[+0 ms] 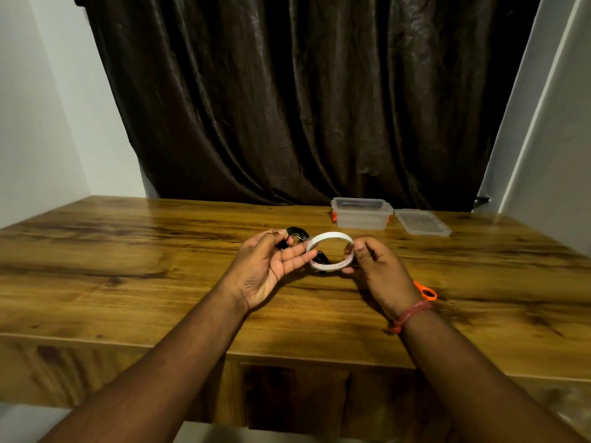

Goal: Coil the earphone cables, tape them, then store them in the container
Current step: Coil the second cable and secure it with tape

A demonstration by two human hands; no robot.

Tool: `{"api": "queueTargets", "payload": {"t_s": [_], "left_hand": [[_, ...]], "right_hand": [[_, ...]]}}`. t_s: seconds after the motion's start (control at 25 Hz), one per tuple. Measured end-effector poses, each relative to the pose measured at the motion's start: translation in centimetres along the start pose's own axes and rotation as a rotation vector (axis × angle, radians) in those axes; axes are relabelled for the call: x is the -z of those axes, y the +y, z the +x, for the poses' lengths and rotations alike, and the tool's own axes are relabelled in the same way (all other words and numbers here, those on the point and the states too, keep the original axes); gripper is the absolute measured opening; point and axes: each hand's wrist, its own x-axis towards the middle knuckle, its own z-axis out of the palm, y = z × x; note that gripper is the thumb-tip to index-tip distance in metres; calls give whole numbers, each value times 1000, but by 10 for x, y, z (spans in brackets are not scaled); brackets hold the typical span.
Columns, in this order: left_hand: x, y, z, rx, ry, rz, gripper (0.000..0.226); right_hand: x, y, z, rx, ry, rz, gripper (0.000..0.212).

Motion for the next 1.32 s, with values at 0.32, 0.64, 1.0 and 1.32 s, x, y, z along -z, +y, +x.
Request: {"api": "queueTargets", "payload": {"t_s": [0.32,0.64,1.0,1.32], "left_hand": [[3,2,-1,-1,74,-14,13],[4,3,0,-24,119,-14,12],[8,4,1,-28,137,-1,11],[12,4,4,-51,146,-36,14]], "right_hand": [[42,-20,-10,-6,243,-702,10],[83,-13,-34,-126,-14,-1300,25],[68,-38,-36,-196,-160,-1438,18],[58,-33,-52,-77,-197,-1398,14]]}}
